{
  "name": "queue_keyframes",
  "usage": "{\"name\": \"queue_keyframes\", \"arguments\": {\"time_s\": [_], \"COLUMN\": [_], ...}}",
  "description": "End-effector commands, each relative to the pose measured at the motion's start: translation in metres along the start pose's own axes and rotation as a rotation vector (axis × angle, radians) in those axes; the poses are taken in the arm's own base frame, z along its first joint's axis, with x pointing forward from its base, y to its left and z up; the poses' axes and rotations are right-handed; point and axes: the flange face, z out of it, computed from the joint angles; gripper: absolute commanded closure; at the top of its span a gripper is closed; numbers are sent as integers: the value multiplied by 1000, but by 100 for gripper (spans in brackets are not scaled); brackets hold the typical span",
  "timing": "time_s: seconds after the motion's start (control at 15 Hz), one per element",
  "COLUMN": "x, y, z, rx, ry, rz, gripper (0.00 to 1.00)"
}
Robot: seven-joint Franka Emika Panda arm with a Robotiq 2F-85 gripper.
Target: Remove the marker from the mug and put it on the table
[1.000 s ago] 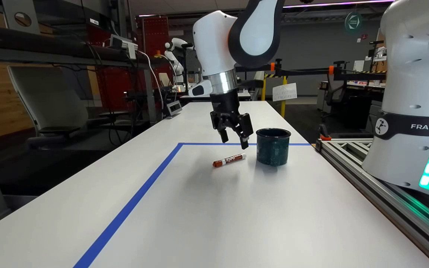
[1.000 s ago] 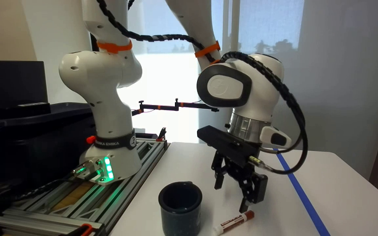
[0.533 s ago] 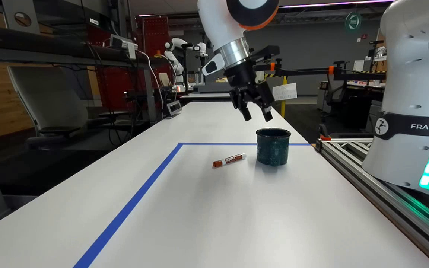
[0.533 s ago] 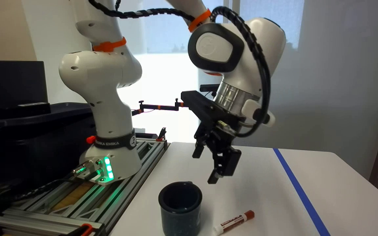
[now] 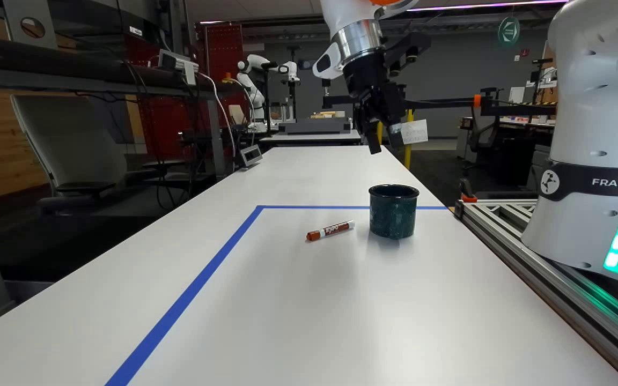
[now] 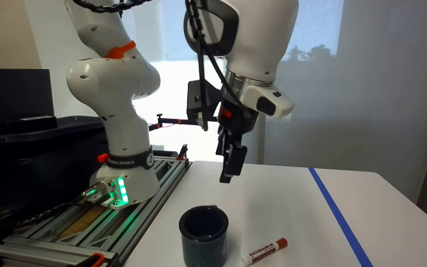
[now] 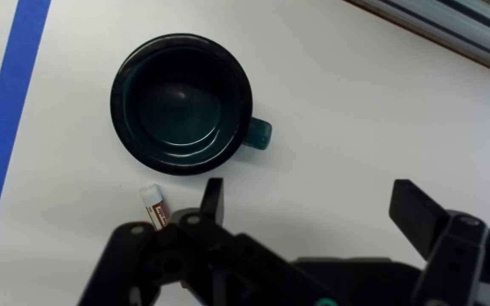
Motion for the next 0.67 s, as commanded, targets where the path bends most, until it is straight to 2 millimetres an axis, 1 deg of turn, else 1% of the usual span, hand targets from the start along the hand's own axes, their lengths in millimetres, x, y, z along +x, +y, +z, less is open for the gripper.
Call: {"name": "queue_keyframes", "arguments": {"time_s": [0.0, 0.27, 0.33, 0.47, 0.6], "x": [2, 10, 10, 13, 14], "y": [-6, -4, -2, -3, -3], "z": [-26, -44, -33, -38, -38], "rx": [-83, -276, -199, -242, -249], "ry": [101, 123, 98, 106, 109], "rz": [124, 214, 171, 196, 202], "gripper": [0, 0, 0, 0, 0]}}
